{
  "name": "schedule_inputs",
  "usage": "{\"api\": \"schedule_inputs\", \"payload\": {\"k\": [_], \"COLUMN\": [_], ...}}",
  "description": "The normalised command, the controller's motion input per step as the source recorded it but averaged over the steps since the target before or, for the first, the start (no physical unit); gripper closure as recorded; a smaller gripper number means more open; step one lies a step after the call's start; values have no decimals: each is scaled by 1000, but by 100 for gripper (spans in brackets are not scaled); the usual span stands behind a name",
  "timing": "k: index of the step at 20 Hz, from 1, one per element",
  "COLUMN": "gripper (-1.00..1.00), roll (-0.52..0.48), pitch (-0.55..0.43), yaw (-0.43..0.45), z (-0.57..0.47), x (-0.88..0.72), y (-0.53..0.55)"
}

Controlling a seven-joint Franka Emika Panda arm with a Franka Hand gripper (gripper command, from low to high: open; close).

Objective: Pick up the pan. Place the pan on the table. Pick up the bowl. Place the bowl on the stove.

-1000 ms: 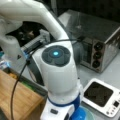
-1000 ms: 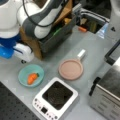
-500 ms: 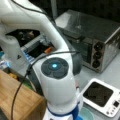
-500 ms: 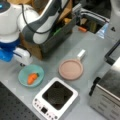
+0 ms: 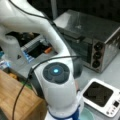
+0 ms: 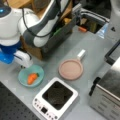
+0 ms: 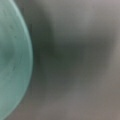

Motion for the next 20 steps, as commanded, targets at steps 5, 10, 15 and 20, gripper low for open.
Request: {"api": "schedule_inputs", "payload": {"k": [5, 10, 15, 20], "gripper": [-100, -100, -100, -100], "roll": [4, -13, 0, -23], "pitch": [-16, -47, -96, -137], "yaw": [-106, -71, -66, -54], "z": [-122, -158, -244, -231], "x": [-43, -125, -136, -104], "y": [40, 10, -25, -19]}}
